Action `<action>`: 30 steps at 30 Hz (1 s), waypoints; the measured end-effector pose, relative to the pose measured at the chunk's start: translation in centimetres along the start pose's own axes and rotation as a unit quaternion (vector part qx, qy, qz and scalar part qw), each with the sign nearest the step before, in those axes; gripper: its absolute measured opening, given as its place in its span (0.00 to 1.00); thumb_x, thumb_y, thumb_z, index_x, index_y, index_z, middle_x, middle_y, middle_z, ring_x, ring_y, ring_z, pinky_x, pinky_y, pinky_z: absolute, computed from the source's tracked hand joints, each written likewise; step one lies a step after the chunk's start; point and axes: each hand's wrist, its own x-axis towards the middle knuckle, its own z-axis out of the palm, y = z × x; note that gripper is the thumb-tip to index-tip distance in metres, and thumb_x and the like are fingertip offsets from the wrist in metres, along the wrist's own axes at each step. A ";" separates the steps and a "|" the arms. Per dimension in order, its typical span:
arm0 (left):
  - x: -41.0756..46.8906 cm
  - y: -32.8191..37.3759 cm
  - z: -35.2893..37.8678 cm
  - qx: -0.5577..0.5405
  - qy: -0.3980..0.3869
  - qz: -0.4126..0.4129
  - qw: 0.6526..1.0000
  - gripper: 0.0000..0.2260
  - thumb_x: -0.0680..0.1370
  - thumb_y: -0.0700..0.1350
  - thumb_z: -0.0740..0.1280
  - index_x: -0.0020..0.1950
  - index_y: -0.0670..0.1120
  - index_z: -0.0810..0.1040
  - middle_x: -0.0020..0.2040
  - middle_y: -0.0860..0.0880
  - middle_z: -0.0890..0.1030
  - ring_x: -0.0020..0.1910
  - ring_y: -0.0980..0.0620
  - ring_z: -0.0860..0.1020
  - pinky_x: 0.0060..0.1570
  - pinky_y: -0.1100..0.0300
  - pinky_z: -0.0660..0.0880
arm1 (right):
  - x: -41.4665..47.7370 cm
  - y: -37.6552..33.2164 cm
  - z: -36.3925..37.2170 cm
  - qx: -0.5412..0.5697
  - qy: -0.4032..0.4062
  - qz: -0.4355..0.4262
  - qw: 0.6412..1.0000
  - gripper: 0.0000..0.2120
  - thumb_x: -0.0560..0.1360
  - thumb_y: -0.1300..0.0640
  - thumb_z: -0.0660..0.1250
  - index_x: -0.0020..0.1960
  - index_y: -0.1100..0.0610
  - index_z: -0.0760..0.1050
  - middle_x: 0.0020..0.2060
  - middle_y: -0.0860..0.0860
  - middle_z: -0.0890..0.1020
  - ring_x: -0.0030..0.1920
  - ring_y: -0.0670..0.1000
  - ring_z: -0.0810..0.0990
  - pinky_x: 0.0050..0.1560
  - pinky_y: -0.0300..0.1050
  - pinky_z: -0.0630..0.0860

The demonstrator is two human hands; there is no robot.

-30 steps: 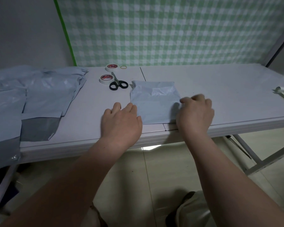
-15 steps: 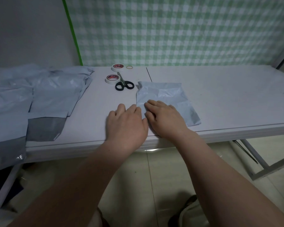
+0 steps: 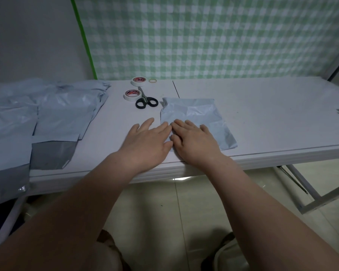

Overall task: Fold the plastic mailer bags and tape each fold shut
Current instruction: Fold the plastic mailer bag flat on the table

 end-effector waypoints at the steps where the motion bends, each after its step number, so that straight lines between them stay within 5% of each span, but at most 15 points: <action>1: 0.0 0.0 -0.1 0.001 -0.012 0.002 1.000 0.24 0.82 0.56 0.45 0.78 0.53 0.48 0.78 0.56 0.50 0.77 0.48 0.45 0.73 0.48 0.48 | -0.1 -0.1 0.1 -0.016 0.014 0.001 1.000 0.24 0.79 0.48 0.42 0.69 0.51 0.66 0.68 0.46 0.69 0.71 0.52 0.63 0.69 0.56 0.56; 3: 0.0 0.0 -0.2 -0.003 -0.032 0.002 0.999 0.25 0.82 0.56 0.45 0.78 0.53 0.46 0.78 0.56 0.47 0.77 0.48 0.43 0.74 0.47 0.46 | -0.7 -0.6 0.5 -0.030 0.067 0.013 0.997 0.28 0.74 0.47 0.38 0.59 0.53 0.72 0.56 0.47 0.76 0.63 0.53 0.70 0.66 0.55 0.58; 7: 0.2 -0.1 -0.1 -0.004 -0.049 0.002 0.999 0.26 0.81 0.59 0.45 0.78 0.53 0.45 0.78 0.56 0.45 0.77 0.49 0.41 0.74 0.45 0.44 | -2.8 -1.2 1.6 -0.010 0.209 0.005 0.978 0.17 0.75 0.54 0.49 0.41 0.56 0.75 0.35 0.48 0.75 0.42 0.52 0.73 0.59 0.54 0.68; 16: 0.2 -0.2 -0.2 -0.043 -0.072 -0.013 0.996 0.30 0.79 0.64 0.48 0.78 0.56 0.45 0.78 0.58 0.43 0.77 0.50 0.40 0.74 0.43 0.41 | -6.7 -0.3 2.4 -0.041 0.214 -0.014 0.976 0.19 0.80 0.47 0.51 0.56 0.53 0.77 0.55 0.46 0.80 0.61 0.54 0.75 0.69 0.60 0.58; 30: 0.3 -0.5 -0.9 -0.074 -0.095 -0.022 0.992 0.30 0.79 0.64 0.52 0.78 0.58 0.47 0.78 0.60 0.45 0.77 0.49 0.40 0.73 0.43 0.40 | -9.5 3.9 1.4 -0.059 0.269 0.095 0.957 0.18 0.78 0.45 0.52 0.50 0.53 0.77 0.50 0.44 0.81 0.52 0.47 0.80 0.72 0.56 0.52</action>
